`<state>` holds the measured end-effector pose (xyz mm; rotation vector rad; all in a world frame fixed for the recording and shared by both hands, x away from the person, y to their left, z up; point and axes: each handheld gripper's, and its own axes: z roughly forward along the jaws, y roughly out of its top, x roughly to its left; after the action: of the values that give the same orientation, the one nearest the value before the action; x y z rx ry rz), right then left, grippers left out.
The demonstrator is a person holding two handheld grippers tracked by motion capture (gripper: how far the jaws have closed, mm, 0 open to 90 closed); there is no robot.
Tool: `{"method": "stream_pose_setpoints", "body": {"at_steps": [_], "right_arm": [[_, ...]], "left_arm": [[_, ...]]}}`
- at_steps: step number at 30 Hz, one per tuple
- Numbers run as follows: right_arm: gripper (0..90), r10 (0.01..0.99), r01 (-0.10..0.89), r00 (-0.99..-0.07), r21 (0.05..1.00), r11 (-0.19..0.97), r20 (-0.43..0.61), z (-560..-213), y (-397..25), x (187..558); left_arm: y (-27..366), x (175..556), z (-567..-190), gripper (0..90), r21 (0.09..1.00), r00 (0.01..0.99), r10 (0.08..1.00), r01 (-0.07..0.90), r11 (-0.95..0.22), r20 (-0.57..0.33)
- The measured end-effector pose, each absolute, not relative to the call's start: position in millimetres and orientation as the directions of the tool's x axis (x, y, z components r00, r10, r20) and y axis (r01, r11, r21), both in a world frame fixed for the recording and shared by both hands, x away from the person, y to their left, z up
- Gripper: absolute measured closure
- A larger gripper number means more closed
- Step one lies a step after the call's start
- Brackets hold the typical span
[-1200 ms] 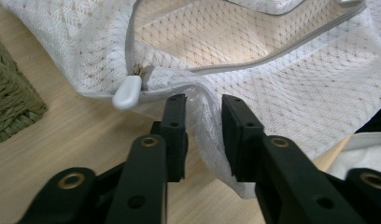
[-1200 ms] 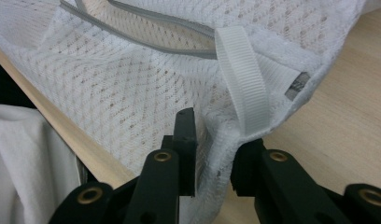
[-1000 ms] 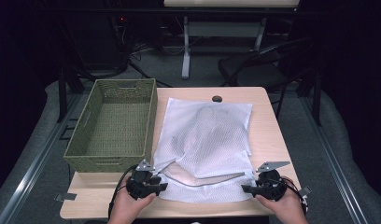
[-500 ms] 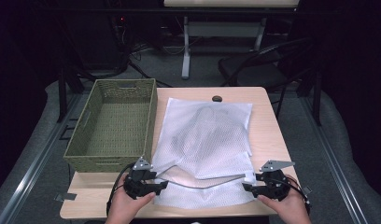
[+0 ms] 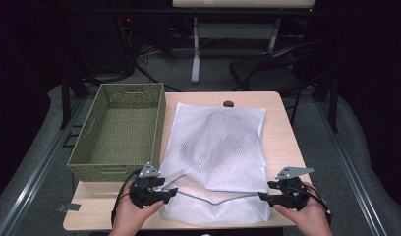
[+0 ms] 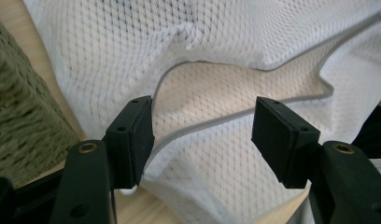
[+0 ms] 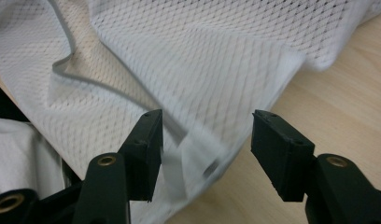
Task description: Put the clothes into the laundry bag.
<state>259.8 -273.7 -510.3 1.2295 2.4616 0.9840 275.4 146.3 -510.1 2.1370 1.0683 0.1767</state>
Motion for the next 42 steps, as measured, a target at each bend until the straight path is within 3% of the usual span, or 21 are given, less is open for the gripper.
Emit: {"method": "stream_pose_setpoints", "body": {"at_steps": [14, 26, 35, 42], "right_arm": [[44.3, 0.756, 0.581, -0.652, 0.678, 0.450, 0.056, -486.0, -262.0, 265.5], [45.6, 0.685, 0.537, -0.725, 0.677, 0.503, 0.066, -502.6, -225.3, 286.4], [47.6, 0.656, 0.503, -0.752, 0.695, 0.513, 0.061, -528.9, -209.4, 284.2], [47.5, 0.650, 0.459, -0.759, 0.741, 0.490, 0.041, -530.5, -211.4, 277.8]], "left_arm": [[129.5, 288.0, -493.1, 39.2, 0.683, 0.678, 0.716, 0.602, -0.414, -0.164], [110.4, 305.0, -504.9, 40.0, 0.673, 0.700, 0.696, 0.593, -0.442, -0.160], [105.7, 303.6, -521.6, 41.8, 0.671, 0.710, 0.684, 0.591, -0.449, -0.168], [110.5, 302.0, -527.0, 41.8, 0.676, 0.704, 0.691, 0.590, -0.442, -0.162]]}}
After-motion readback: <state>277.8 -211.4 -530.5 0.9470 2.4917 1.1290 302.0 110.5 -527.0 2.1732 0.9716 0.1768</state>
